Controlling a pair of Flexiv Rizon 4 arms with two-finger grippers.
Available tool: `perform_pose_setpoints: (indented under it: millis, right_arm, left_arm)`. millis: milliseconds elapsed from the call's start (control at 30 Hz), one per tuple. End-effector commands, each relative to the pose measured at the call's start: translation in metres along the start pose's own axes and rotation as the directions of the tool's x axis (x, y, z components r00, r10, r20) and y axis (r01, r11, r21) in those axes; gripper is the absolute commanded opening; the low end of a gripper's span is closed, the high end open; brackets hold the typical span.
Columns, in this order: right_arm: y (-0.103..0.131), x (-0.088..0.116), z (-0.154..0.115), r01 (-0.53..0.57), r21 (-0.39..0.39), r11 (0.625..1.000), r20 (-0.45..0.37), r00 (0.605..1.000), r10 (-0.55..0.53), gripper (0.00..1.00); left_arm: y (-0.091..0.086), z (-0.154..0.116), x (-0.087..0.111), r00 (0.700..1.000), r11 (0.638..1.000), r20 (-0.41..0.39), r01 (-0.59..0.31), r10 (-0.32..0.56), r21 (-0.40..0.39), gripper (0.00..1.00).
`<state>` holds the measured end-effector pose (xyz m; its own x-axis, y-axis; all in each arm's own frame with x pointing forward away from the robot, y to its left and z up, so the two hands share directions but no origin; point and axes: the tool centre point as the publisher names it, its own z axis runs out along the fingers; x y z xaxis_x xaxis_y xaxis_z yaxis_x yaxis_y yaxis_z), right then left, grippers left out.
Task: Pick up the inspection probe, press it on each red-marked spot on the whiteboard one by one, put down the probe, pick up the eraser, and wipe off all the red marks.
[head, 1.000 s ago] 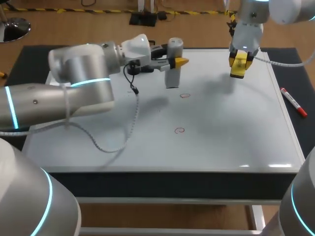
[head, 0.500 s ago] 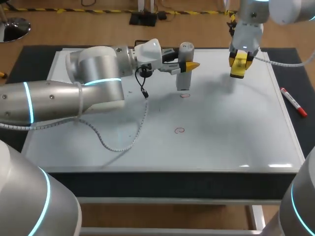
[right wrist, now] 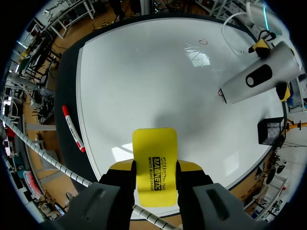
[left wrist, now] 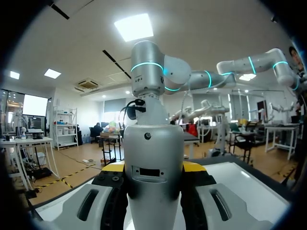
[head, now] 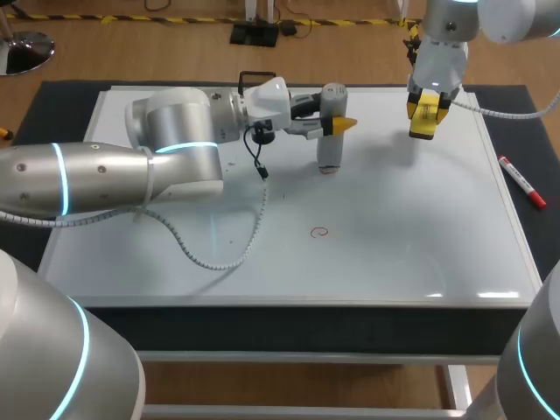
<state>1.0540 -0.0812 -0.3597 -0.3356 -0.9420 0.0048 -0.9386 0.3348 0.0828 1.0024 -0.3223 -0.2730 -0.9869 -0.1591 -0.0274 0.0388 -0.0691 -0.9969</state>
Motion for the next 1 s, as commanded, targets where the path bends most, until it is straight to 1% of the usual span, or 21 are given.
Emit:
perform_pose_setpoints:
  millis: [33, 467, 1000]
  right_arm:
    - [-0.001, 0.000, -0.001, 0.003, -0.001, 1.000, -0.003, 1.000, -0.003, 0.00]
    - [-0.001, 0.000, -0.001, 0.003, -0.001, 1.000, -0.003, 1.000, -0.003, 0.00]
    - [-0.001, 0.000, -0.001, 0.003, -0.001, 1.000, -0.003, 1.000, -0.003, 0.00]
  left_arm:
    - [0.003, 0.003, -0.002, 1.000, 1.000, -0.003, 0.000, 0.000, 0.008, 0.00]
    - [0.008, 0.002, 0.003, 1.000, 1.000, -0.006, 0.008, -0.008, 0.005, 0.00]
    - [0.015, -0.001, 0.005, 1.000, 1.000, -0.010, 0.018, -0.018, -0.006, 0.00]
